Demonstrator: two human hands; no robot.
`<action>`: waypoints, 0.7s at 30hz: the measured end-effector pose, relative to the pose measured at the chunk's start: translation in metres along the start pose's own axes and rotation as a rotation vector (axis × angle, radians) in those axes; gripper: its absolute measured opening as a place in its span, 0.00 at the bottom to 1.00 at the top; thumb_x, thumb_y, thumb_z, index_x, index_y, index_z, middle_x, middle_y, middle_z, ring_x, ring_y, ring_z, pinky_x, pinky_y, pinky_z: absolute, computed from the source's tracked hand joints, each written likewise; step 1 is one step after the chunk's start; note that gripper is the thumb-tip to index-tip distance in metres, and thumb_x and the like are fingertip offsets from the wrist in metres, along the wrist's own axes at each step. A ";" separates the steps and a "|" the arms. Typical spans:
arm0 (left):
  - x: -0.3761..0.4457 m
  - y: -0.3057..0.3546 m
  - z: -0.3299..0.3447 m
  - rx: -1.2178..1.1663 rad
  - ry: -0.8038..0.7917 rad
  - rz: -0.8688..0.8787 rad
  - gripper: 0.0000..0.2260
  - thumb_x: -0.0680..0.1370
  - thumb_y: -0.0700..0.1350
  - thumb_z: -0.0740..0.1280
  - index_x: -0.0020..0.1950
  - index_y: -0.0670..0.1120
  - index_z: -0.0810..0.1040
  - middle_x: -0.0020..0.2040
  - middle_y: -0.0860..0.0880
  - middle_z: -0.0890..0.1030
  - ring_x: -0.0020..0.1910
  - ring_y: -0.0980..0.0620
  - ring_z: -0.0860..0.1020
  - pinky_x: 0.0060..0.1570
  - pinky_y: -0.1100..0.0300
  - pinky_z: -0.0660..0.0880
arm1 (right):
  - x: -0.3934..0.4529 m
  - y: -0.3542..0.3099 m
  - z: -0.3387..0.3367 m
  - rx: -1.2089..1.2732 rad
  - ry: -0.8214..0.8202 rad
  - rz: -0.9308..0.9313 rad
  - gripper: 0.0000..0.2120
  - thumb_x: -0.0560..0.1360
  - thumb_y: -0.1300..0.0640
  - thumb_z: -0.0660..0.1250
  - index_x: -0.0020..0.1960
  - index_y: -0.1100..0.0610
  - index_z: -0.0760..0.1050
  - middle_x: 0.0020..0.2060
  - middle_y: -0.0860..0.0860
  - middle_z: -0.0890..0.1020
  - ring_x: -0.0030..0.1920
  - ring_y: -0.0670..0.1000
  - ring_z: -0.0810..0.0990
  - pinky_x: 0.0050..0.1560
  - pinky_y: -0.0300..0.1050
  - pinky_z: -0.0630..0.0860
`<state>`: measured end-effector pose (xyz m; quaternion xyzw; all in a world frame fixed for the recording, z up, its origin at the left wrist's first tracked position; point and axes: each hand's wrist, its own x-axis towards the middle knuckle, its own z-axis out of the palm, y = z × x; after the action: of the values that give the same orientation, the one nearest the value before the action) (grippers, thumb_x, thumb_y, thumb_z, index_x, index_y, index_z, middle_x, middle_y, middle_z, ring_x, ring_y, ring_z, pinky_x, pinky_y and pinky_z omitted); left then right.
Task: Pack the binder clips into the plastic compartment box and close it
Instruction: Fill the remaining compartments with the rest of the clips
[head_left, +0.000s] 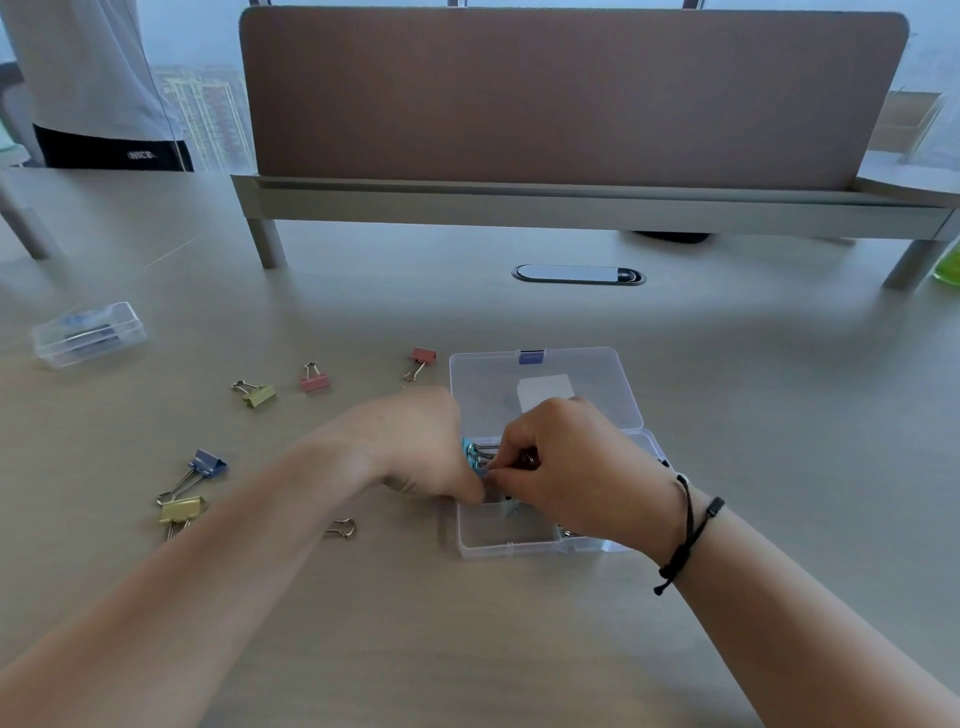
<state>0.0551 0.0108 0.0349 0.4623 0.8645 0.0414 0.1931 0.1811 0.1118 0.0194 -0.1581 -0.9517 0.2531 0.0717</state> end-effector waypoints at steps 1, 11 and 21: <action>0.000 -0.001 0.001 -0.019 -0.002 -0.006 0.19 0.67 0.48 0.75 0.26 0.45 0.67 0.25 0.50 0.63 0.29 0.48 0.61 0.32 0.58 0.58 | 0.000 0.000 0.000 0.000 0.002 -0.005 0.06 0.74 0.54 0.70 0.41 0.52 0.84 0.31 0.44 0.78 0.35 0.43 0.72 0.32 0.32 0.66; -0.007 0.001 0.003 -0.134 -0.006 0.054 0.23 0.73 0.48 0.72 0.19 0.57 0.74 0.15 0.55 0.64 0.19 0.55 0.61 0.19 0.66 0.57 | -0.001 -0.001 -0.001 -0.011 0.009 -0.011 0.07 0.74 0.53 0.70 0.41 0.53 0.85 0.26 0.40 0.73 0.31 0.41 0.70 0.29 0.28 0.66; -0.004 -0.009 0.011 -0.122 -0.011 -0.012 0.21 0.73 0.55 0.71 0.28 0.46 0.69 0.26 0.50 0.65 0.28 0.50 0.62 0.29 0.59 0.59 | -0.002 0.004 -0.001 0.027 0.009 -0.021 0.06 0.74 0.51 0.72 0.41 0.51 0.85 0.28 0.41 0.77 0.32 0.41 0.73 0.30 0.28 0.66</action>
<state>0.0537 0.0010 0.0240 0.4448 0.8619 0.0903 0.2262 0.1843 0.1151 0.0185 -0.1485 -0.9495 0.2642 0.0807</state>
